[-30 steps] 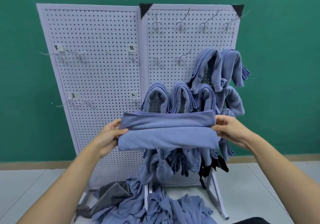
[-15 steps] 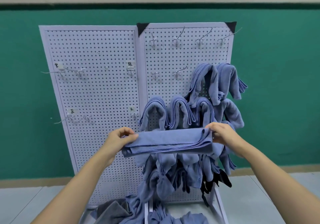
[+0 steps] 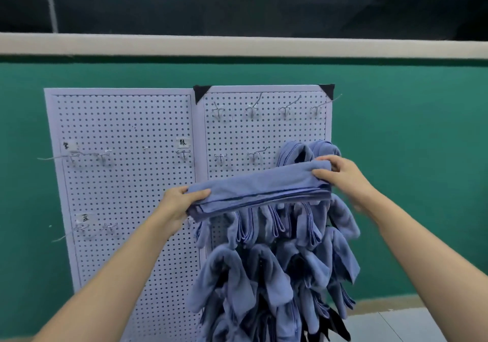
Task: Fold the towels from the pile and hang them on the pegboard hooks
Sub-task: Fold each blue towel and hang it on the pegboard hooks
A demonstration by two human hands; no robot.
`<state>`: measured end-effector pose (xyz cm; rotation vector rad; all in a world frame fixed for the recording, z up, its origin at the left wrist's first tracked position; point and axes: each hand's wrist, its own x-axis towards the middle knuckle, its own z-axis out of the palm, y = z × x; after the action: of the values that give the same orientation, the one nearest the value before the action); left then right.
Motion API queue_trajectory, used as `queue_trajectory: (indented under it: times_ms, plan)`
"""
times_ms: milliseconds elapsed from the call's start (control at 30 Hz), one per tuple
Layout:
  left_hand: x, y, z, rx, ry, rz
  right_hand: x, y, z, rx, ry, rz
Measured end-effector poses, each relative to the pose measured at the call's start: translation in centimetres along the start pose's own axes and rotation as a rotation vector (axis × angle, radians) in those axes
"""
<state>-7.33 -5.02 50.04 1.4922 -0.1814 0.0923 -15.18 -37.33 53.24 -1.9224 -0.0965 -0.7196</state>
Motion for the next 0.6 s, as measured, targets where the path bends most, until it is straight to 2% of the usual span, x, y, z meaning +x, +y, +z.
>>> queue_trajectory:
  times_ms: [67,167,367,600]
  plan:
    - [1.0,0.5,1.2,-0.074,-0.025,-0.084,1.6,-1.4,-0.1,0.051,0.078,-0.032]
    - [2.9,0.2,3.1,-0.039,-0.03,-0.088,4.2,-3.5,0.0,0.1,0.147,-0.062]
    - [7.3,0.1,5.7,-0.003,0.067,0.06,9.8,-5.9,0.2,0.144,0.195,-0.052]
    - [11.1,-0.5,7.3,0.203,0.105,0.242,15.4,-5.9,1.1,0.184,0.189,-0.044]
